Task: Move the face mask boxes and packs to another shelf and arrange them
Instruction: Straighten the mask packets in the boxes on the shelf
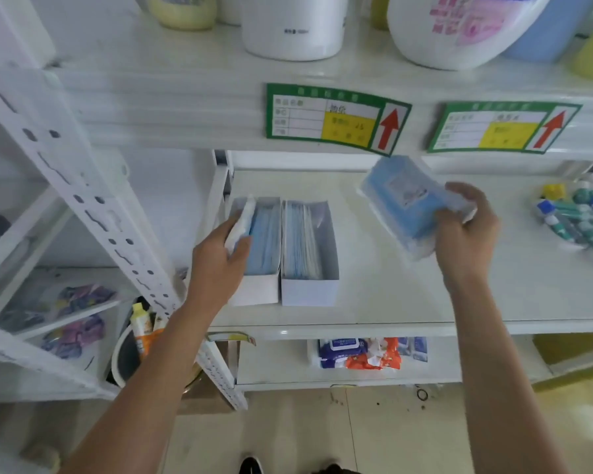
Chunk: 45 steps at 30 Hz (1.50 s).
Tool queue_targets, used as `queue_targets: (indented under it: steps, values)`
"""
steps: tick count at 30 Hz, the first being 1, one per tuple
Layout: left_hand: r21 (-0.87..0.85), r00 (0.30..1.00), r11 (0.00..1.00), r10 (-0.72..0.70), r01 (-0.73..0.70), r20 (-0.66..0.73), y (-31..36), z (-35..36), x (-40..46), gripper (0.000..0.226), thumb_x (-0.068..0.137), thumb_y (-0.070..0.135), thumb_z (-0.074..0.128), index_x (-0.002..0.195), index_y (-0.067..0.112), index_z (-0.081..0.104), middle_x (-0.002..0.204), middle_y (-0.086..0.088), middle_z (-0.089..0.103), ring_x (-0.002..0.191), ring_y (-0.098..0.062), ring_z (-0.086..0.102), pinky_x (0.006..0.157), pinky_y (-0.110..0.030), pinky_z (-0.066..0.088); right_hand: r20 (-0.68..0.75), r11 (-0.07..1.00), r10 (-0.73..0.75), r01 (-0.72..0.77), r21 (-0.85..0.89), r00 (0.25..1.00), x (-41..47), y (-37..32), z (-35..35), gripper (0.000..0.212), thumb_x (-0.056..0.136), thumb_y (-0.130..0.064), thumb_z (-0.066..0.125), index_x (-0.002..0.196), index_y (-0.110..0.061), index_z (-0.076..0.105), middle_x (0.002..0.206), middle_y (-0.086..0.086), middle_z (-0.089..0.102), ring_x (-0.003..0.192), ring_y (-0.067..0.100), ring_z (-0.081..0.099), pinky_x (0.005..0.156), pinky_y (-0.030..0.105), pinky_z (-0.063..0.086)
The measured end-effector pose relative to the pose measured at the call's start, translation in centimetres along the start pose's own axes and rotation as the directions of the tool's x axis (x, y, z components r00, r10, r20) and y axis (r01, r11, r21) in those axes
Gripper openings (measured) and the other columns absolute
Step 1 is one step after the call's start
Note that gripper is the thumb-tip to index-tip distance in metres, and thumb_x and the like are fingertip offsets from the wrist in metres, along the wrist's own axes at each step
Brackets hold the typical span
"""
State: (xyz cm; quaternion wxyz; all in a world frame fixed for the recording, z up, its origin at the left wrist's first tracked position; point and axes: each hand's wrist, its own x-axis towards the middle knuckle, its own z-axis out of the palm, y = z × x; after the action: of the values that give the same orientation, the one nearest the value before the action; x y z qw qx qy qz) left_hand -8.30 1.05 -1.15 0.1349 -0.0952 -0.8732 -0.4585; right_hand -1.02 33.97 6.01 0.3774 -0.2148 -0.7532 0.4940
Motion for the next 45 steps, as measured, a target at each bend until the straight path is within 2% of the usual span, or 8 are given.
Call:
queue_targets:
  steps: [8,13,17,23,26,32,37,45]
  values:
    - [-0.088,0.989,0.989,-0.128,0.121,-0.08,-0.4,-0.9,0.6,0.019,0.099,0.038,0.054,0.109,0.026,0.064,0.086,0.017,0.065,0.083,-0.001,0.062,0.061,-0.008,0.038,0.132,0.895,0.443,-0.446,-0.005,0.887,-8.6,10.0,4.8,0.037,0.08,0.001,0.063,0.111,-0.02,0.065,0.103,0.005,0.071,0.091,0.022,0.068,0.06,0.02,0.051]
    - [-0.223,0.975,0.967,-0.16,0.124,-0.152,0.6,-1.5,1.0,0.022,0.096,0.044,0.054,0.105,0.027,0.065,0.087,0.012,0.068,0.084,-0.006,0.065,0.07,-0.031,0.052,0.275,0.886,0.351,-0.223,-0.406,0.895,-8.3,11.2,4.9,0.019,0.087,-0.012,0.068,0.104,-0.017,0.062,0.104,0.006,0.069,0.081,0.006,0.061,0.053,0.002,0.043]
    - [-0.474,0.948,0.864,-0.273,0.167,-0.164,2.7,-1.5,1.5,0.014,0.096,0.042,0.061,0.103,0.031,0.067,0.095,0.013,0.073,0.094,-0.007,0.07,0.087,-0.048,0.06,0.391,0.72,0.301,0.061,-0.692,0.87,-5.4,9.7,4.0,0.044,0.092,-0.03,0.07,0.127,-0.006,0.059,0.124,0.013,0.06,0.115,0.031,0.055,0.094,0.036,0.047]
    - [-0.843,0.87,0.46,-0.493,0.278,0.018,7.6,1.7,1.5,0.022,0.091,0.032,0.075,0.111,0.025,0.068,0.105,-0.003,0.076,0.097,-0.02,0.076,0.085,-0.051,0.062,0.51,0.953,0.296,-0.219,-0.208,0.808,-4.7,2.4,6.8,0.042,0.098,-0.052,0.056,0.093,-0.014,0.073,0.087,0.002,0.076,0.083,0.02,0.068,0.076,0.028,0.052]
    - [-0.901,0.853,0.27,-0.493,0.34,0.174,9.4,4.1,0.9,0.026,0.089,0.03,0.076,0.113,0.026,0.067,0.107,-0.006,0.078,0.094,-0.021,0.077,0.079,-0.043,0.063,0.684,0.757,0.415,-0.645,0.107,0.601,-5.1,0.0,8.6,0.042,0.096,-0.051,0.061,0.096,-0.011,0.072,0.09,0.006,0.075,0.085,0.026,0.072,0.08,0.033,0.056]
    - [-0.677,0.936,0.65,-0.292,0.346,0.199,8.2,6.4,-0.5,0.011,0.09,0.024,0.076,0.097,0.032,0.076,0.089,0.021,0.077,0.082,0.008,0.07,0.069,-0.016,0.054,0.578,0.652,0.447,-0.691,0.312,0.682,-2.8,2.0,6.7,0.008,0.097,-0.012,0.064,0.093,-0.005,0.064,0.08,0.01,0.07,0.072,0.024,0.072,0.057,0.029,0.056]
    - [-0.291,0.989,0.953,-0.039,0.079,0.139,3.1,2.9,0.3,0.032,0.094,0.023,0.071,0.126,0.021,0.067,0.122,0.016,0.068,0.109,0.009,0.063,0.093,-0.009,0.048,0.314,0.837,0.532,-0.545,-0.051,0.786,1.4,7.4,2.0,0.01,0.093,0.0,0.055,0.096,0.0,0.065,0.079,0.018,0.063,0.076,0.033,0.063,0.068,0.041,0.056]
    - [0.2,0.955,0.96,0.14,-0.195,0.26,-0.4,2.2,0.4,0.021,0.095,0.017,0.064,0.116,0.018,0.068,0.119,0.004,0.067,0.109,-0.016,0.062,0.091,-0.03,0.05,0.434,0.806,0.526,-0.265,-0.529,0.732,0.0,11.3,6.0,0.018,0.092,-0.011,0.053,0.102,-0.003,0.066,0.099,0.028,0.069,0.09,0.037,0.067,0.082,0.047,0.054]
